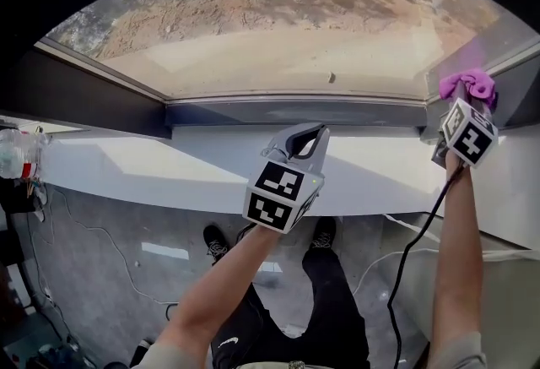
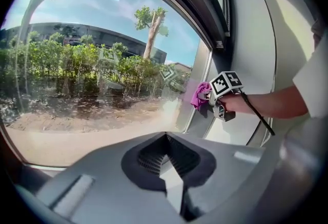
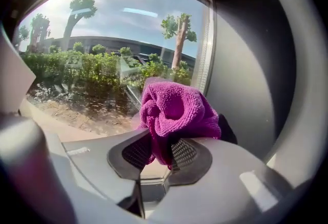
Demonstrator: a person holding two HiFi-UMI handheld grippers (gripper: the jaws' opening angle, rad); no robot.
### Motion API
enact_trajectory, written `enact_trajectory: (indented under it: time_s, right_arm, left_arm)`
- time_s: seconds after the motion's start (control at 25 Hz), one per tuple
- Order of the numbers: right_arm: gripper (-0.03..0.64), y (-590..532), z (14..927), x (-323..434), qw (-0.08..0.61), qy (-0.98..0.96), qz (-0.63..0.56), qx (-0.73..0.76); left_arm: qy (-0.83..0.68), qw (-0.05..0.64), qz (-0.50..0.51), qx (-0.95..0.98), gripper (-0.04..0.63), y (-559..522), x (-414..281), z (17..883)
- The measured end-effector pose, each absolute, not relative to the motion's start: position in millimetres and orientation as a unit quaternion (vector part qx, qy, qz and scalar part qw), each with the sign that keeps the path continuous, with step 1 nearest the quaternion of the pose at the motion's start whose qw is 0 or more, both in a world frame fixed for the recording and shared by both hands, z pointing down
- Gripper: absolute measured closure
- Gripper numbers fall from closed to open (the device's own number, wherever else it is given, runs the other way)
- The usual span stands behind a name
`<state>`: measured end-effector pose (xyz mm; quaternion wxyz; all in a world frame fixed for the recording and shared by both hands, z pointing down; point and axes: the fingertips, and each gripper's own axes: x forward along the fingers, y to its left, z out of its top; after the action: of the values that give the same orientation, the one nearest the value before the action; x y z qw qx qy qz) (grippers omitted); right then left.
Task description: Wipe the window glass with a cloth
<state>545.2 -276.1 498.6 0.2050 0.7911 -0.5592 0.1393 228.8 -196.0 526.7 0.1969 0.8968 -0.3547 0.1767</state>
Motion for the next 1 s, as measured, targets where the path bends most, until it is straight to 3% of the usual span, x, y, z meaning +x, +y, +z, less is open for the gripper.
enact_trajectory:
  time_s: [0.44, 1.0]
  right_arm:
    - [0.515, -287, 497, 340, 0.226, -0.676, 0.060, 0.699]
    - [0.515, -296, 492, 86, 0.205, -0.774, 0.041, 0.598]
  left_arm:
    - [-0.413, 0.195, 0.177, 0.872, 0.595, -195, 98, 522]
    - [-0.492, 0.197, 0.174, 0.830, 0.595, -185, -82, 530]
